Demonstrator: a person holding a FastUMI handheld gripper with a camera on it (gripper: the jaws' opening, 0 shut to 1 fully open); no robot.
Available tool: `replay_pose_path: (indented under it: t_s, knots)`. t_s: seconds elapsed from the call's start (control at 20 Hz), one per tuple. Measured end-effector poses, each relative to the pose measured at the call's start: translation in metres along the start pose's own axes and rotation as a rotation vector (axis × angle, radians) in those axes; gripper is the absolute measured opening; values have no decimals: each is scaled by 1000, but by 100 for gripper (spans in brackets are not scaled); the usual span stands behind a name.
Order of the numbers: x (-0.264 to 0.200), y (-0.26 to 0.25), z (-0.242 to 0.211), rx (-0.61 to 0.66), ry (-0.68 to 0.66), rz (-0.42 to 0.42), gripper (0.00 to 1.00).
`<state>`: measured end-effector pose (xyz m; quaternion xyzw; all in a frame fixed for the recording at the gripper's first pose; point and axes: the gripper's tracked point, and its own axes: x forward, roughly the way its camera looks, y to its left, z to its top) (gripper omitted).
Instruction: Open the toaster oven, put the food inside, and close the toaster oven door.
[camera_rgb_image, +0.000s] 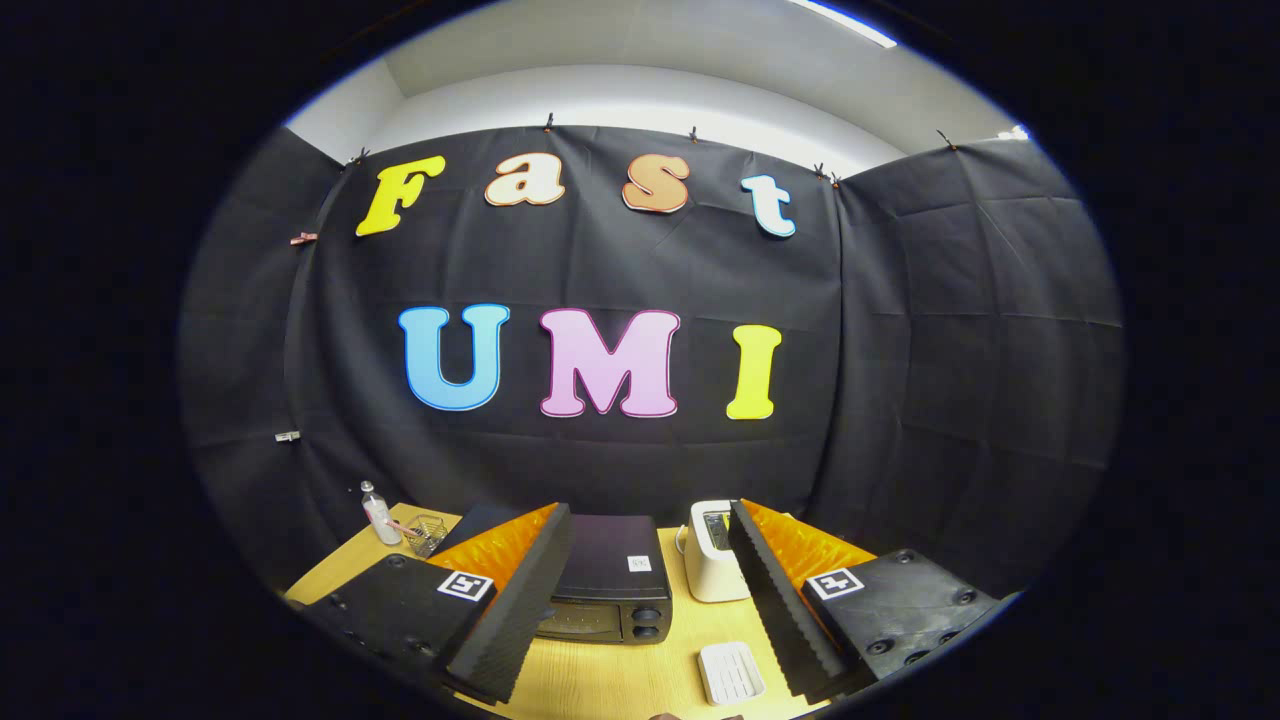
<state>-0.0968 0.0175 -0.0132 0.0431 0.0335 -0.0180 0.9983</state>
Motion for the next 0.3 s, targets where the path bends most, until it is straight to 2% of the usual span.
replay_pose_path:
  t_s: [0.3]
  knots:
    - [-4, 9, 0, -14, 2, 12, 98]
